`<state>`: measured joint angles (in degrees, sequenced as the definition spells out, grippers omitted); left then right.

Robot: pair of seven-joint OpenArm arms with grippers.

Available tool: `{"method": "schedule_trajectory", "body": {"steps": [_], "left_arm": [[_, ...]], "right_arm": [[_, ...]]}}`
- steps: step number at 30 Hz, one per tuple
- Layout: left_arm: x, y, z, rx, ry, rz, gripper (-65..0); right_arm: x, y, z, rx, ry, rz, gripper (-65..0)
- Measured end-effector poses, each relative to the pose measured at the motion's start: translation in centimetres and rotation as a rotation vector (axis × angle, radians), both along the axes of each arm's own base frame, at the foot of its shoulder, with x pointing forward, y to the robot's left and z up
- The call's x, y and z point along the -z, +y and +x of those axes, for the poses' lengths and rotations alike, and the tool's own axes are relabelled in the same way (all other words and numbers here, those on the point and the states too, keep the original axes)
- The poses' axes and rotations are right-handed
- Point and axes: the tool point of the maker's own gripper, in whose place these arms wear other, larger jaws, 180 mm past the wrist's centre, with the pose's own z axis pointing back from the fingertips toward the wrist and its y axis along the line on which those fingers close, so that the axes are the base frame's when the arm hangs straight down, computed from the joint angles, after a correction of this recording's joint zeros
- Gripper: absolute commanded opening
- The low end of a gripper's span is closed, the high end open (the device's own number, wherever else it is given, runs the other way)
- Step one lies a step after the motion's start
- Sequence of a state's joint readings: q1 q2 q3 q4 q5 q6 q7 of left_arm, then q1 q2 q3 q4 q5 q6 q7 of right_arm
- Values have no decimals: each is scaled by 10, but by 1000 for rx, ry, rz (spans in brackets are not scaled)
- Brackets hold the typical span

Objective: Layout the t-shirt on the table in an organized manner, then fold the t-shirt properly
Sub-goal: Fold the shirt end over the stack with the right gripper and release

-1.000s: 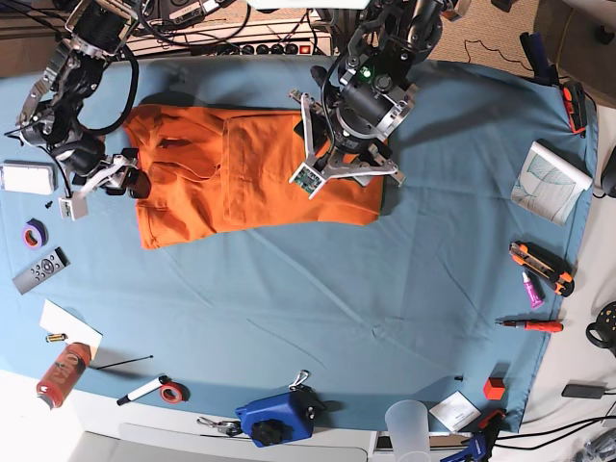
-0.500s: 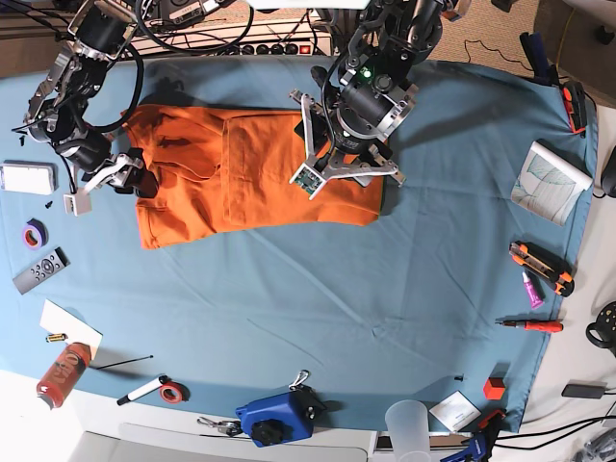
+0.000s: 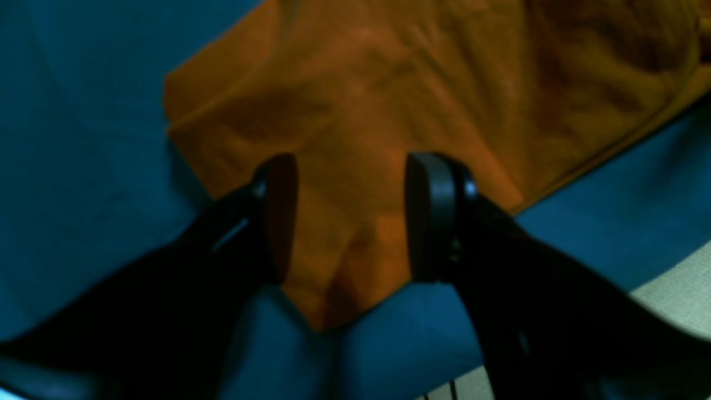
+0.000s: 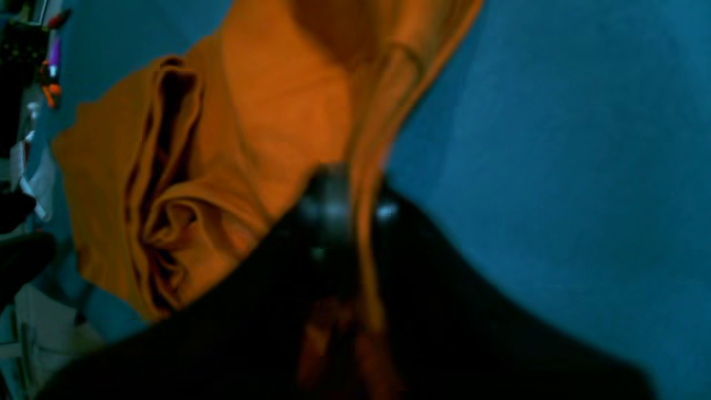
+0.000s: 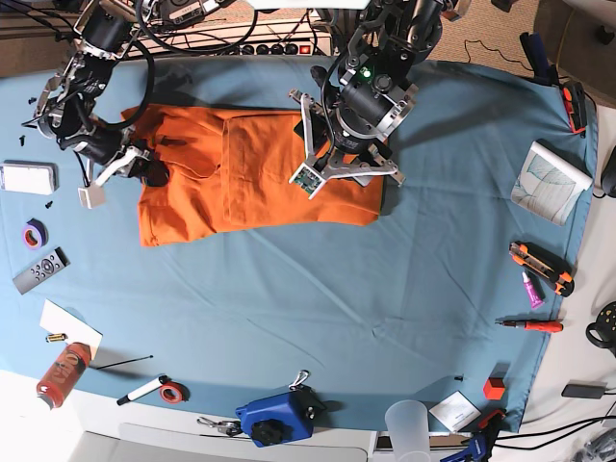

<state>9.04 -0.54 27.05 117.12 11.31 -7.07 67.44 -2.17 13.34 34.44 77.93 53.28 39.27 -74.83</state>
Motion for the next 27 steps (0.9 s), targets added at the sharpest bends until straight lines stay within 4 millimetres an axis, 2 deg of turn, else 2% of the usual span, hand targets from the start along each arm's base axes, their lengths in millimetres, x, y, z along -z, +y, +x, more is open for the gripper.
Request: {"method": "schedule_trajectory", "body": {"steps": [2, 4, 8, 10, 12, 14, 15, 18, 21, 25, 27], "left_arm": [[0, 0, 0, 0, 0, 0, -337], [0, 0, 0, 0, 1, 1, -368], [1, 3, 1, -23, 3, 2, -460], [0, 9, 4, -51, -15, 27, -487], [-1, 21, 10, -108, -39, 63, -555], [-3, 30, 15, -136, -68, 107, -650], [-4, 34, 16, -152, -72, 113, -650], [0, 53, 19, -195, -62, 147, -650], [7, 96, 24, -287, -53, 209, -650], [11, 160, 28, -440, -38, 265, -650], [14, 178, 27, -485, -7, 223, -650]], "right_arm": [[-1, -2, 1, -18, -5, -24, -650], [-2, -11, 6, -15, -2, -70, -650], [-11, -48, 25, 6, 3, -251, -650], [-25, -69, 38, 24, -18, -325, -650], [-45, -85, 52, 38, -58, -371, -650], [-62, -94, 64, 50, -97, -391, -650], [-67, -94, 68, 51, -108, -392, -650], [-62, -83, 63, 17, -78, -364, -650], [-54, -64, 55, -41, -48, -385, -650], [-69, -23, 58, -115, -124, -417, -650], [-81, -6, 58, -147, -167, -443, -650]]}}
